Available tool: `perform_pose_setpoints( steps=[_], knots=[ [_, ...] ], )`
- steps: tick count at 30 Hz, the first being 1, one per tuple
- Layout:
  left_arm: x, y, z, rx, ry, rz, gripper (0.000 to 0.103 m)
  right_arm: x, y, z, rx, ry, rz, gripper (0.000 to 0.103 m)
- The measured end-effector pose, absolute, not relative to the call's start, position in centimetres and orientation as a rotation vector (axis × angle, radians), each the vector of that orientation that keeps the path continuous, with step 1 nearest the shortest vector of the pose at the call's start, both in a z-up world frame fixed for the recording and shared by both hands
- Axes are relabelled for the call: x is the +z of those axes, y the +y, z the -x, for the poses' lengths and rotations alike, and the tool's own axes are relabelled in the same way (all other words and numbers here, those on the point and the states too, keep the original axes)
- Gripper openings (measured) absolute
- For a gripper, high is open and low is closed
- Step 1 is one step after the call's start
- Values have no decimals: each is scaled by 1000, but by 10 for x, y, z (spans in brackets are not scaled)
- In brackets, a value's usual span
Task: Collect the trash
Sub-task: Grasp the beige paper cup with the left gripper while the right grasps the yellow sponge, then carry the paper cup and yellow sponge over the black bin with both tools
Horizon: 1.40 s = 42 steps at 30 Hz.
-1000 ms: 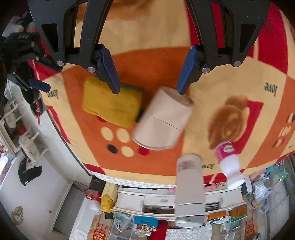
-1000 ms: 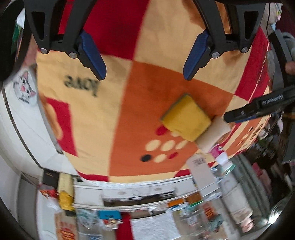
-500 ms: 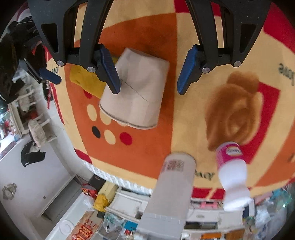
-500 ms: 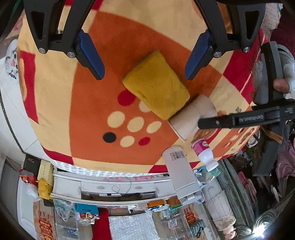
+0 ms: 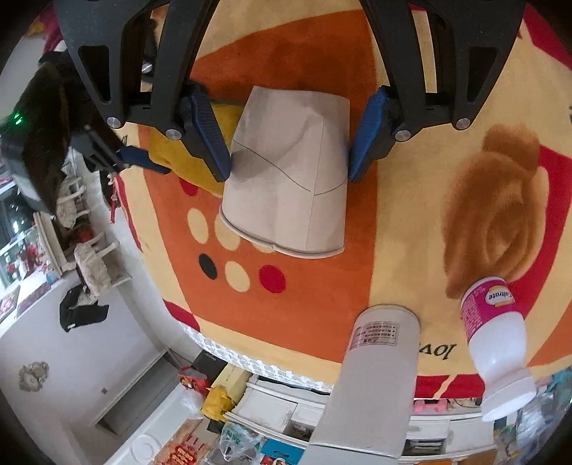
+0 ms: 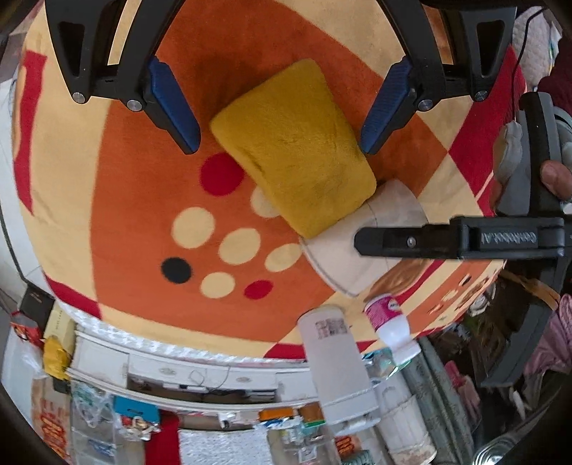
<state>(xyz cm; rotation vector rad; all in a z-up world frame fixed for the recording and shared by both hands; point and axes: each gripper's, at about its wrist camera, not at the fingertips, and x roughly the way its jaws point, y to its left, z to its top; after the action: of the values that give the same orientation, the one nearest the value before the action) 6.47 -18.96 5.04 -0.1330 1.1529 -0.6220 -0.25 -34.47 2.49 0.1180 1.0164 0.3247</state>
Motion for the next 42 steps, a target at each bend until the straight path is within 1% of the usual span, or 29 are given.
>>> perform_pose_setpoints(
  steps=[2,3,4,5,7,8,9,13,15,17,19,21,26,28,29,30,32,42],
  knots=[
    [51,-188,-62,-624,1140,131,64,21,-340,2,336,1017,-102,90],
    [52,-188,-60,-625,1131,126,62,20,-338,2,331,1012,-89,89],
    [53,-187,-59,-621,1121,126,57,19,-337,3,321,1004,-79,86],
    [54,-184,-58,-616,1118,136,54,20,-337,5,309,996,-72,80],
    [55,-179,-57,-612,1120,169,41,21,-338,9,301,988,-84,72],
    [55,-176,-57,-615,1122,192,38,22,-340,11,292,985,-89,69],
    [56,-172,-56,-620,1125,214,36,24,-342,16,277,982,-94,67],
    [60,-173,-44,-608,1105,179,36,33,-355,42,225,956,-140,67],
    [61,-179,-41,-613,1104,163,36,34,-360,54,187,972,-145,67],
    [58,-183,-43,-603,1119,184,39,31,-366,64,156,995,-159,67],
    [55,-188,-44,-603,1141,192,46,27,-368,69,142,1009,-178,71],
    [52,-193,-44,-602,1144,193,50,24,-368,70,153,1022,-191,74],
    [48,-205,-41,-611,1148,186,49,28,-368,65,153,984,-164,77],
    [49,-205,-37,-606,1142,187,47,26,-367,64,163,990,-158,77],
    [50,-205,-36,-605,1141,186,46,24,-367,64,169,991,-158,74],
    [51,-204,-33,-602,1138,183,45,23,-367,66,176,985,-162,68],
    [55,-203,-27,-592,1129,168,44,25,-369,71,173,966,-177,65],
    [65,-218,19,-618,1084,127,44,48,-389,108,82,893,-242,65]
  ],
)
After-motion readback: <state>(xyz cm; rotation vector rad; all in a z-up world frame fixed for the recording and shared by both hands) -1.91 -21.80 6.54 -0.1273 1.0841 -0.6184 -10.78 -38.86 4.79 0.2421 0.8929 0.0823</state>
